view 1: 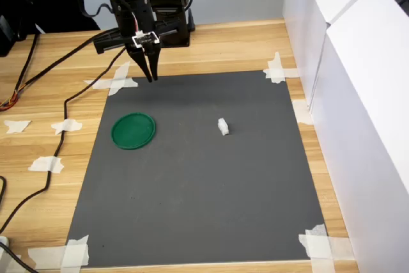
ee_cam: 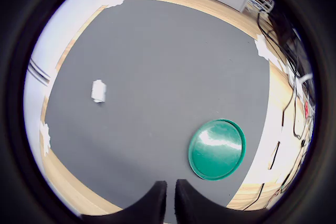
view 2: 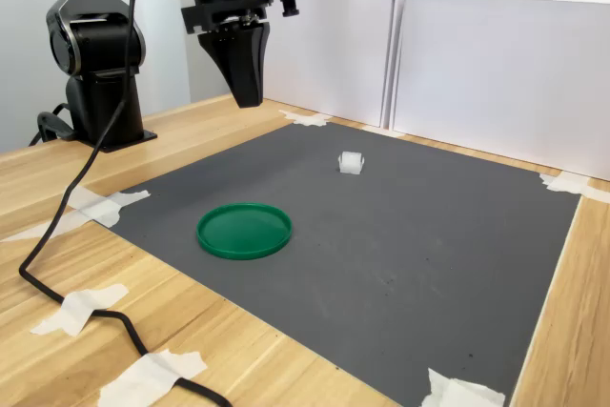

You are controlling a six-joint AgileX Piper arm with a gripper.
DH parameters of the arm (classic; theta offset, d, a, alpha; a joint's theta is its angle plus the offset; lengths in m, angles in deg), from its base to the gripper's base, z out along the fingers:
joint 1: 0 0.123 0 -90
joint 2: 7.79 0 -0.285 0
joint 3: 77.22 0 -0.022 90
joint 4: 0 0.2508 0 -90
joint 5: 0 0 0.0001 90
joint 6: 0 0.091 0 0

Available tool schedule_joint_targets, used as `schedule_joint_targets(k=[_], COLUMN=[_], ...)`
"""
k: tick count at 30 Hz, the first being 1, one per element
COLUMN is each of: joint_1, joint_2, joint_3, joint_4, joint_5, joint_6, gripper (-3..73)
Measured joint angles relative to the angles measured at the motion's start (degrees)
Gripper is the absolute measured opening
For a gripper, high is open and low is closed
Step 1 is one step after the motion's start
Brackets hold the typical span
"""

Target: Grasp a white terminal and put it on the green lid.

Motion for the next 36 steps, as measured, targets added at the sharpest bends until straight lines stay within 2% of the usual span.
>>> schedule_joint_targets(k=[14,21,25,36], joint_1=[17.28,21.51,21.56,21.56], joint_2=[7.79,12.08,14.24,16.11], joint_3=[-6.4,-10.29,-11.36,-11.54], joint_4=[0.33,0.33,-0.68,-1.79], joint_5=[5.59,5.31,5.2,3.72], joint_6=[6.66,12.01,12.5,12.5], gripper=[43.0,62.0,66.5,67.4])
